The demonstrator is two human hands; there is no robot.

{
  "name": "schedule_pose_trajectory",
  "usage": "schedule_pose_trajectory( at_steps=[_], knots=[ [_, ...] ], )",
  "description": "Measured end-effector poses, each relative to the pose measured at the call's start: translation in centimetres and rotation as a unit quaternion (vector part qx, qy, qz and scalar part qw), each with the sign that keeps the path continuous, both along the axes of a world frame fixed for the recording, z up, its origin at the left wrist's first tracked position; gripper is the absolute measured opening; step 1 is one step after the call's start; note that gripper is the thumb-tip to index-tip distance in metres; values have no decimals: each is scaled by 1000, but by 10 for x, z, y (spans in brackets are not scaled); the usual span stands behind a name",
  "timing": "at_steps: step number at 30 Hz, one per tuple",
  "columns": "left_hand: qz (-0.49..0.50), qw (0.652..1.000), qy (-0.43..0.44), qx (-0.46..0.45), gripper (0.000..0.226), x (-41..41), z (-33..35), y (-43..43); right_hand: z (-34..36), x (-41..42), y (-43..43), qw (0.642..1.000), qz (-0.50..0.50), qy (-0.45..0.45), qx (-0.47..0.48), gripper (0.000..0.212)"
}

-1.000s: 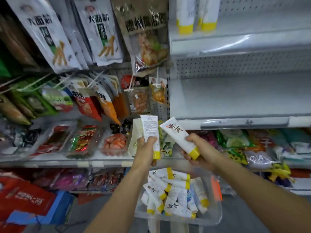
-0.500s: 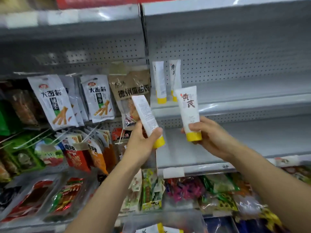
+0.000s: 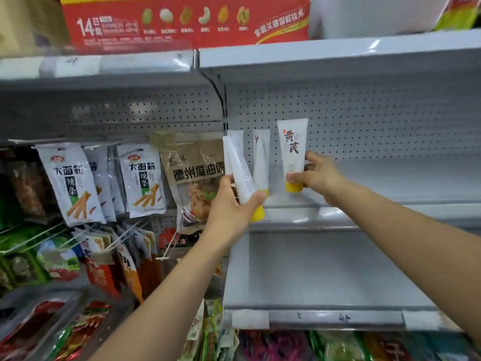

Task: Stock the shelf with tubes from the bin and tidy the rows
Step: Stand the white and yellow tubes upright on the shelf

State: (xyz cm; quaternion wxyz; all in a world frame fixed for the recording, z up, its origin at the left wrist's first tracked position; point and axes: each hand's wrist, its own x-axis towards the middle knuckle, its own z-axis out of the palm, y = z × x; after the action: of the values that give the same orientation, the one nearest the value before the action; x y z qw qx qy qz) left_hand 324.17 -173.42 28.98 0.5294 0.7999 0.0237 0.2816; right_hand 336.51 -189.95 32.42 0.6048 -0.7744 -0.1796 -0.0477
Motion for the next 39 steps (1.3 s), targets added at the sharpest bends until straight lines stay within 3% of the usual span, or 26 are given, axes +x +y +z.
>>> schedule_pose_trajectory(
  at_steps=[13,25,28,31,33,36,39],
  knots=[
    [53,999,-3,5,51,28,1,-11,-7,80,13,994,0,6,-111,62],
    [50,999,-5,-3,60,32,-2,-13,-6,88,12,990,13,34,-136,54],
    [43,999,1,-3,61,28,-2,-15,-6,76,6,985,2,57,-161,62],
    [39,999,8,-5,55,23,1,-17,-4,57,-1,982,-30,-16,-187,63],
    [31,999,19,-11,50,22,4,-19,1,37,-7,983,25,-61,-169,52],
    [19,999,25,-13,44,21,11,-26,8,-1,-10,957,230,-41,-174,41],
    [-1,1000,17,-26,42,19,17,-36,8,-25,-4,946,269,-69,-168,39]
  ],
)
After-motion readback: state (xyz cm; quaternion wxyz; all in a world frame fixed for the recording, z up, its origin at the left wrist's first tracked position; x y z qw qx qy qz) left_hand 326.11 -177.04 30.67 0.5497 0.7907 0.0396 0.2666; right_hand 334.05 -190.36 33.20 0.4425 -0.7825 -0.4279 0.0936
